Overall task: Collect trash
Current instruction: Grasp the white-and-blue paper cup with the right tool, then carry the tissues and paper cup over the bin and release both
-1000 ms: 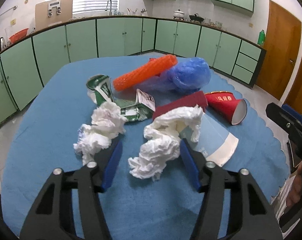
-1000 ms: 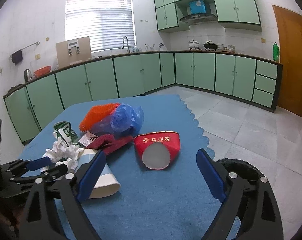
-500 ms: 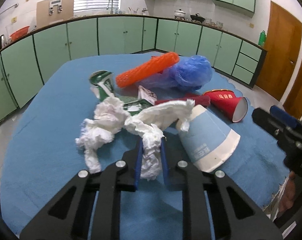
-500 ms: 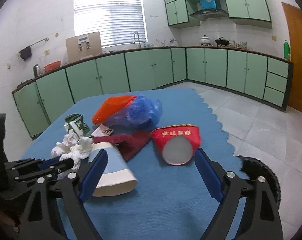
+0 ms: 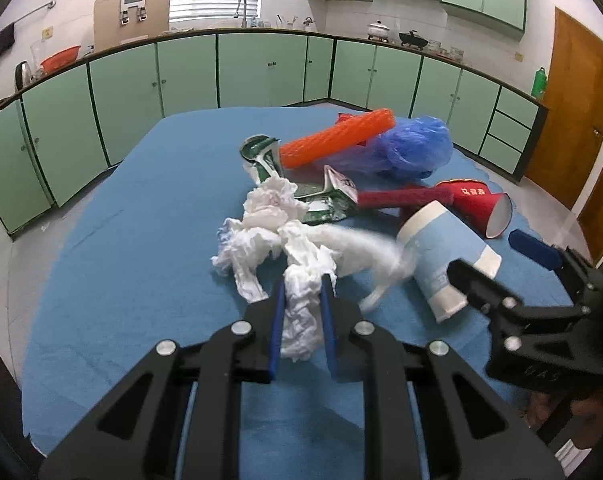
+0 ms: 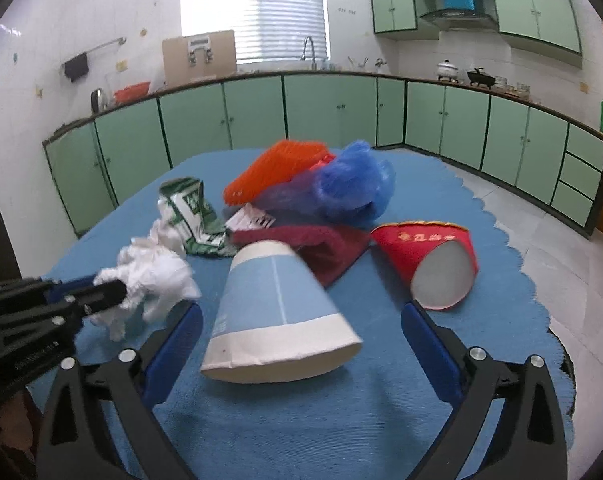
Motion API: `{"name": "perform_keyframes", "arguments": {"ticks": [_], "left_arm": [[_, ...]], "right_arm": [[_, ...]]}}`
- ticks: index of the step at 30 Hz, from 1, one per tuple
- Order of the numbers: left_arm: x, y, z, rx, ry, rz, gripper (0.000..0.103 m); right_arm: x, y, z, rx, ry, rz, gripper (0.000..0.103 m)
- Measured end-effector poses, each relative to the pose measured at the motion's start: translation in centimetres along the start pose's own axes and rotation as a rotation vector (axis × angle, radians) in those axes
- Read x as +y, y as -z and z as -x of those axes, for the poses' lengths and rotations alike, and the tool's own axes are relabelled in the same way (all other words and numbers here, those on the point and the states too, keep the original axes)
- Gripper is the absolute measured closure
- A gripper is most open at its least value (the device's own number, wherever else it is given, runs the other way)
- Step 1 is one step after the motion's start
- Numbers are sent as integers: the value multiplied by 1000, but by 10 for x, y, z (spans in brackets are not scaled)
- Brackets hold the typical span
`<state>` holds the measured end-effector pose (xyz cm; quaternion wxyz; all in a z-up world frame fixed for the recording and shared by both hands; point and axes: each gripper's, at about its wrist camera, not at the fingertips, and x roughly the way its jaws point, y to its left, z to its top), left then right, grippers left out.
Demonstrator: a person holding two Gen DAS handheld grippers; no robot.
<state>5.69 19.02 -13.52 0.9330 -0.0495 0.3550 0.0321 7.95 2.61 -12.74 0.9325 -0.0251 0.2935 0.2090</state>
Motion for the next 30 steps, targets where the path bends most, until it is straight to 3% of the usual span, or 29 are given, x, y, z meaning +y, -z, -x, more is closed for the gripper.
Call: {"name": "perform_keyframes", "arguments": {"ticks": [8,10,14,21,30], "left_arm": [[6,1,-2,3,7,15,87],[6,1,-2,3,12,14,87],[4,1,0,0,19,14,87],[-1,0,8,-18,33,3,87],[-13,-9,22,-57,60,-13,87]], "right_arm": [[8,4,-14,56,3,47,8],[9,5,-17,73,2,59,18],[9,7,-16,70,-14,59,24],[6,5,-7,55,-54,55,48],[-6,-3,14,12,-70,11,51]]}}
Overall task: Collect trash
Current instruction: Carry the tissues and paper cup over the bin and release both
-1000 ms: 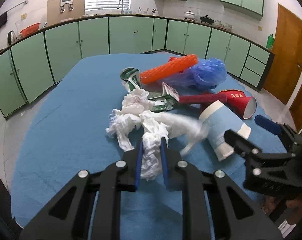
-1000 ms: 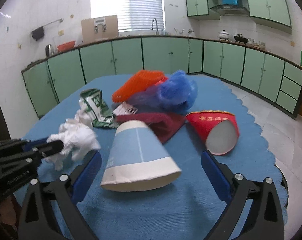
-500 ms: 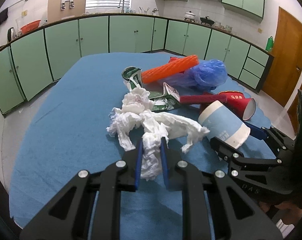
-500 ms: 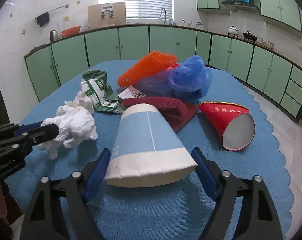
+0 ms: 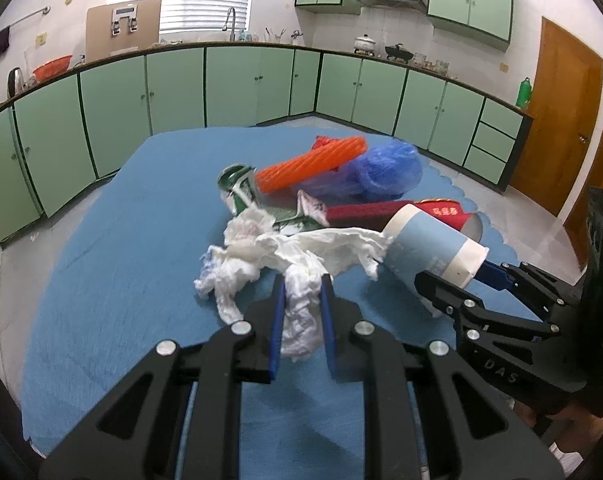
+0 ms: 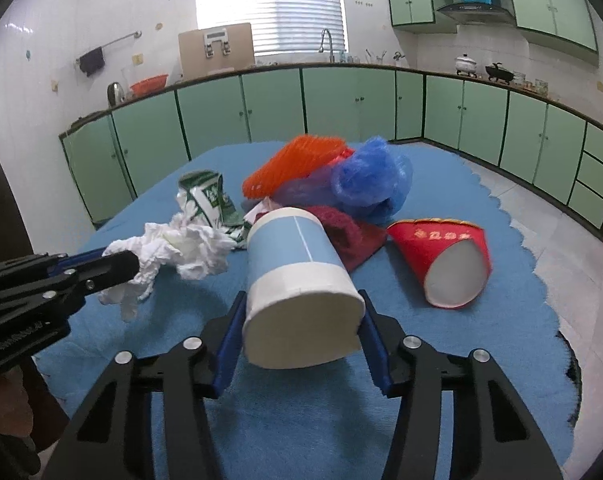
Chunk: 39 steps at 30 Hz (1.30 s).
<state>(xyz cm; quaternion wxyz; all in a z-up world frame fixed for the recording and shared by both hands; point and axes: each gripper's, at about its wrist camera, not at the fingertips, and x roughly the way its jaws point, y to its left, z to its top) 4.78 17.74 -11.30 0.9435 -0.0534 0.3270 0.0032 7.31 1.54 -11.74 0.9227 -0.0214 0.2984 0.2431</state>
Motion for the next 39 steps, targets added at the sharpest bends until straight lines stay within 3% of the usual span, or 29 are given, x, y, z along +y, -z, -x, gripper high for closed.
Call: {"name": "perform_keyframes", "arguments": {"ticks": [16,30,39], "left_arm": [[-60,-24,15,-72,123,-78,87],[-157,-46,-13,-100,286,-178,87],[-236,-57,-44,-98,392,-228,87]], "right_arm": [[-52,-16,72,-118,107,-70,50],[-156,-10,136,-178,349,-209,49],[-226,1,154,-161,477,-296,49]]}}
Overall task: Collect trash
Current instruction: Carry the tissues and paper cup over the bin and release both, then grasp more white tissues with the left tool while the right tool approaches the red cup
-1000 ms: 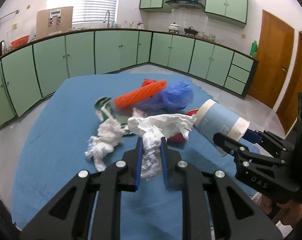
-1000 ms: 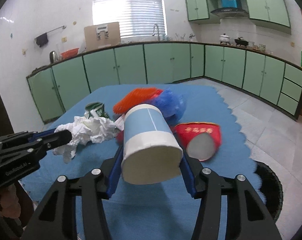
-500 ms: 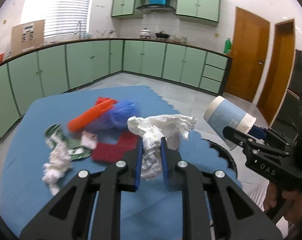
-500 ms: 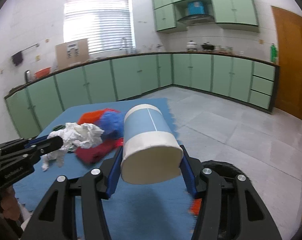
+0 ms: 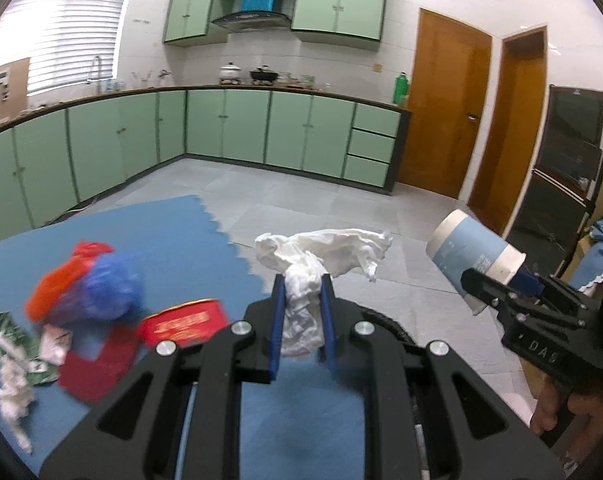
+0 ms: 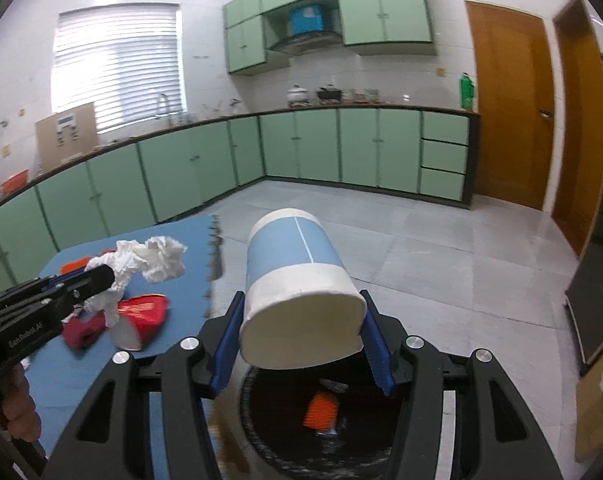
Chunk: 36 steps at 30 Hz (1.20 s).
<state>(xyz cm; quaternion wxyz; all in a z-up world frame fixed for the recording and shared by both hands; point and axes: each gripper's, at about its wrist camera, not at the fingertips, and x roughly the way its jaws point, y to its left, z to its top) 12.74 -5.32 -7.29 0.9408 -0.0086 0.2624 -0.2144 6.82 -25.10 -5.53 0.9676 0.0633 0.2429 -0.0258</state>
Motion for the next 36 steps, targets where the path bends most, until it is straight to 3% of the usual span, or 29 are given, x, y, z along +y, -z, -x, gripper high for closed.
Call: {"name": "perform_keyframes", "arguments": {"ticks": [13,15,17,19,23,25,28,36], "left_arm": [[-43,3,-92,103,63,-27,87],[-42,0,-104,122,73,-18,82],[-40,-2,-110,131,78,-5,63],[-40,-3,-112,125,80,-2,55],[-34,-8,-108,103,63,1,50],[-29,-11,-102,89,46,6,47],[-12,-13,-83,53,-5,4,41],[43,-15,-22,7,-142,46,31]], "right_arm": [[-63,34,-50,104,73,-57,45],[-69,36,-58,116,73,-60,36],[-71,39,-67,134,76,-52,31],[-72,43,-73,148,91,-42,26],[-78,47,-80,157,126,-64,18],[-79,48,-76,142,153,-72,5],[-74,45,-68,111,179,-74,6],[-36,29,-46,55,83,-67,6]]}}
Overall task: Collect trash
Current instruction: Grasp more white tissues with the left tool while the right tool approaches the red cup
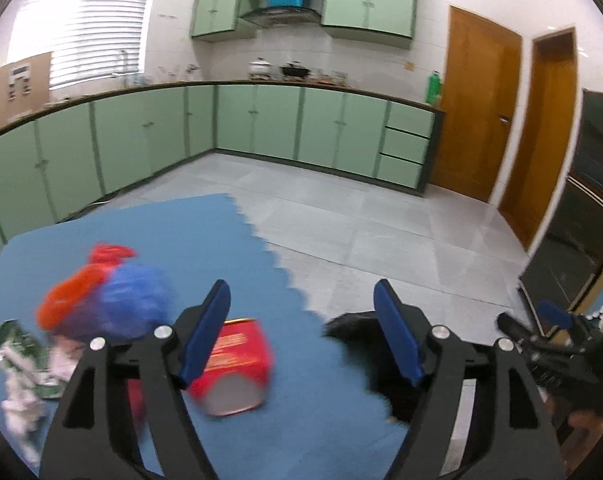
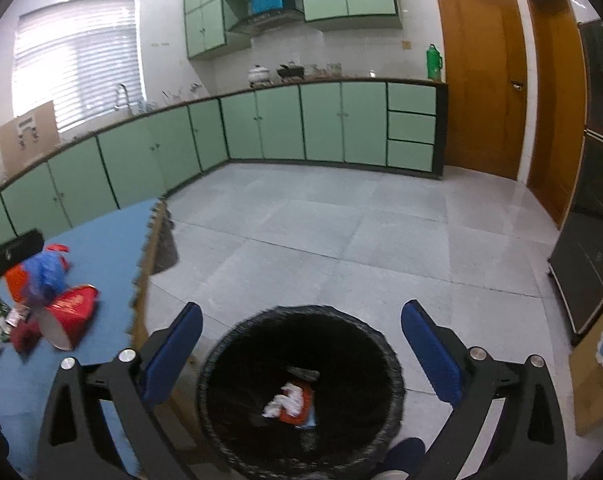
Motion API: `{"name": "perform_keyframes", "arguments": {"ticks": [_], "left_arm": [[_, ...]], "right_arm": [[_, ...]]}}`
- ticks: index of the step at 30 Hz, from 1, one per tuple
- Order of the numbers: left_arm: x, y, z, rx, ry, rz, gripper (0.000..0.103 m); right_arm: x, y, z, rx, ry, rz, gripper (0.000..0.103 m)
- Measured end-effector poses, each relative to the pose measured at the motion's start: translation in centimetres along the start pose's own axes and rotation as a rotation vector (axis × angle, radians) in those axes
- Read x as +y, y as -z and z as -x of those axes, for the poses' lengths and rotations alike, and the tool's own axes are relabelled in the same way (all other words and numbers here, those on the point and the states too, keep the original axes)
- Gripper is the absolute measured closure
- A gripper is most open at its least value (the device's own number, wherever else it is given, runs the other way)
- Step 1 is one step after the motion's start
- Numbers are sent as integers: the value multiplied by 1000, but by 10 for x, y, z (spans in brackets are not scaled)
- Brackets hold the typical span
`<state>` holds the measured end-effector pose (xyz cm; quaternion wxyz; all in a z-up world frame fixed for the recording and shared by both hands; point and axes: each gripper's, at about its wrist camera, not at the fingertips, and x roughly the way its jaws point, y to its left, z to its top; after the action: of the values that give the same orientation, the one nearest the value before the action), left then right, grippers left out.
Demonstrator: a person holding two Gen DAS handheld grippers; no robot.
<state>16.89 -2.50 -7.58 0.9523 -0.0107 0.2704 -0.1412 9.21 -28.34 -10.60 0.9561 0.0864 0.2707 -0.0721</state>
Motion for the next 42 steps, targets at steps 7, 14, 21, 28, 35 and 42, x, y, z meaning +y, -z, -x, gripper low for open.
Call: {"name": "perform_keyframes", "arguments": {"ticks": [7,14,21,28,35,42], "left_arm": [[63,3,42,-12,-130,52,30],[123,22,86,-16,-292,116,26],[172,56,114,37,-413,155,26],[199,88,115,91,-438,184,26],[217,99,95,145,-431,219,26],[228,108,81,210,-387,256,63]], "right_arm": [[30,-15,18,-35,-35,5,6],[72,-16,32,-58,-111,31,5],[137,4,26,-42,-232,66,5],[187,22,13,-2,-275,137,5],[207,28,2,26,-275,167,5],[223,30,-22,96,-256,213,6]]}}
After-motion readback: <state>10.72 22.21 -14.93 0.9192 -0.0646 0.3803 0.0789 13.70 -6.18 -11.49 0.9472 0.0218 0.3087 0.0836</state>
